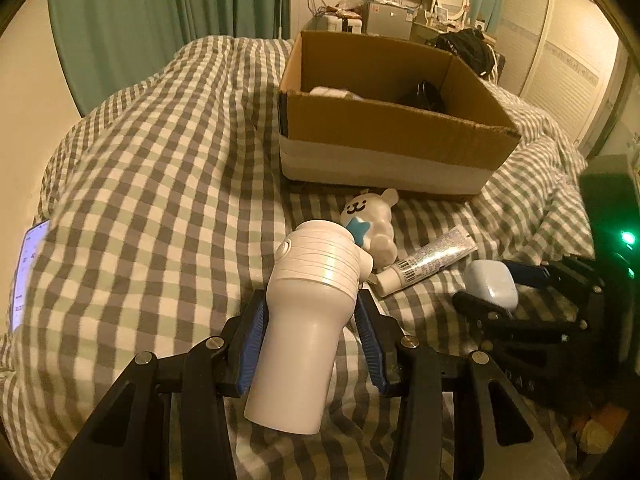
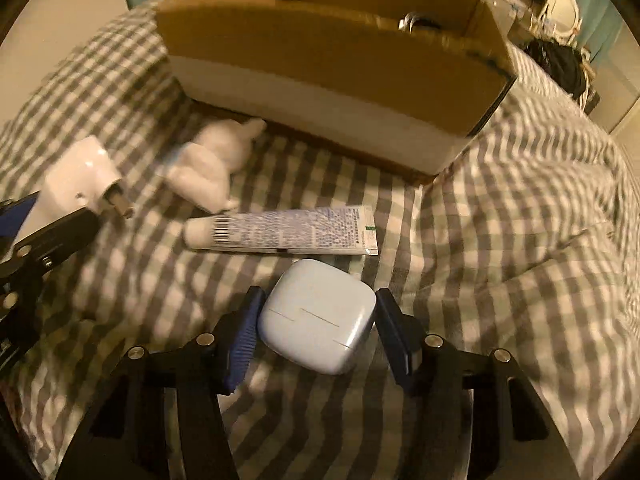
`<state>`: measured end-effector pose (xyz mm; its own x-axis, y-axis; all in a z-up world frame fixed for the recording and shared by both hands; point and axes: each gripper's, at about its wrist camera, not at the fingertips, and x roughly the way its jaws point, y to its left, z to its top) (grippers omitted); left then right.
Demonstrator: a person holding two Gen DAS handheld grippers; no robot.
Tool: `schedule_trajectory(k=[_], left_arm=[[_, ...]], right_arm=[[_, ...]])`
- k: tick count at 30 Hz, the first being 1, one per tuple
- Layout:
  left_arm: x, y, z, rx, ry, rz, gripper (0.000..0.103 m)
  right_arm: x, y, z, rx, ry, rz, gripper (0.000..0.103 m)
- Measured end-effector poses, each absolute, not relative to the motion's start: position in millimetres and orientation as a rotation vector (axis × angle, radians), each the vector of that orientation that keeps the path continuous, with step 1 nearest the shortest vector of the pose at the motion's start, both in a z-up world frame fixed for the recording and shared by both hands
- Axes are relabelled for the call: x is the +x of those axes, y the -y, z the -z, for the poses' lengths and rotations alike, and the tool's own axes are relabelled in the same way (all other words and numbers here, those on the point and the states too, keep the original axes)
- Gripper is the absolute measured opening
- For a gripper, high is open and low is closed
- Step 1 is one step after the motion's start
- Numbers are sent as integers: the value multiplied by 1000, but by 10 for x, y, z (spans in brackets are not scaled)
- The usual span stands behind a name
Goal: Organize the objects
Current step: 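Grasp the pale blue earbud case with the right gripper, then place the bottle and earbud case into the box, opening both grippers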
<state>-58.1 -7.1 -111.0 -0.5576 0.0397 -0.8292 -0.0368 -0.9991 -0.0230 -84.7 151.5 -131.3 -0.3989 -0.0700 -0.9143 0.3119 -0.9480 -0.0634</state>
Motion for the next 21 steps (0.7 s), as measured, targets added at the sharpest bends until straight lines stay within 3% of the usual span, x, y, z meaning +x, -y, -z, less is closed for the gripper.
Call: schedule_trajectory(k=[12,21], left_arm=[[-335,19,812,-1399,-23,-2707,45],[-455,25,442,-1311,-22,-2696,45]], right_arm=[[-189,-1466,595,1337,-270,2492,56],[-191,-1530,90,1191,-267,2579,56]])
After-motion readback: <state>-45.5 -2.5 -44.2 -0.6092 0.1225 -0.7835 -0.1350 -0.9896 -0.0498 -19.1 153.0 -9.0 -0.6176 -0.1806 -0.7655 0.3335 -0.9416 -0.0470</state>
